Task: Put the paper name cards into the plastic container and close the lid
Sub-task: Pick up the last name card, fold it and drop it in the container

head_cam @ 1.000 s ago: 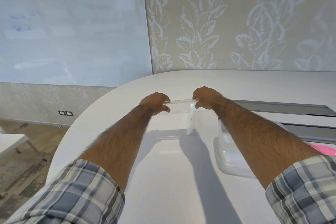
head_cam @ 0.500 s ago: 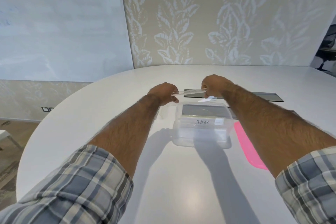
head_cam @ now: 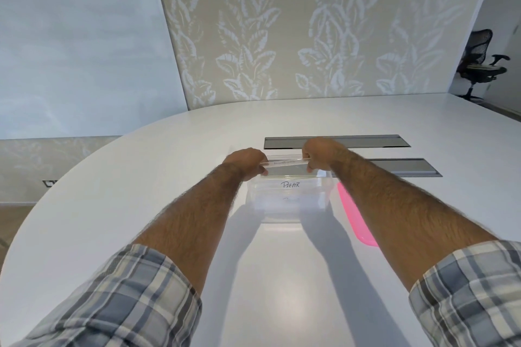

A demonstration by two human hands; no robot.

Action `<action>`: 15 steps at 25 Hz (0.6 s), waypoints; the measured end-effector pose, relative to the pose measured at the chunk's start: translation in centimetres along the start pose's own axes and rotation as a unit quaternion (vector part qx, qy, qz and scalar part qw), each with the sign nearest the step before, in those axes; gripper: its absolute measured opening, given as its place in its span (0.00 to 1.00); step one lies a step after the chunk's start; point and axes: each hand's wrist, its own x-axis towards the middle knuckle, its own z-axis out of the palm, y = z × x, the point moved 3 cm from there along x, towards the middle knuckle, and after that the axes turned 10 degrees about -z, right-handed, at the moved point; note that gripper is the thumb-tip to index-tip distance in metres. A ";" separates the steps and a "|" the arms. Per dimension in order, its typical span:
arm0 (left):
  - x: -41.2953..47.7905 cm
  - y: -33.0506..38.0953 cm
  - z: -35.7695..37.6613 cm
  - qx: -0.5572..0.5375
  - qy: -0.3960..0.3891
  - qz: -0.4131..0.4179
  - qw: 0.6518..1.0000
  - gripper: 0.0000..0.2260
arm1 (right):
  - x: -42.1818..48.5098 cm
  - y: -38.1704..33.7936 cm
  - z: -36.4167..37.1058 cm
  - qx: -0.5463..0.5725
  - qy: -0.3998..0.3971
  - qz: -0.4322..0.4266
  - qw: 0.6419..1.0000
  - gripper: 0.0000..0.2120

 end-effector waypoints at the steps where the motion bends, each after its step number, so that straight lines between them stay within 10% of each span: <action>1: -0.1 0.0 0.4 0.004 -0.005 -0.001 1.000 0.15 | 0.0 0.0 0.4 0.005 -0.003 -0.003 1.000 0.18; 15: 0.2 1.2 3.0 0.079 -0.044 0.020 0.996 0.15 | -0.9 -0.3 3.7 -0.016 -0.038 -0.019 0.999 0.14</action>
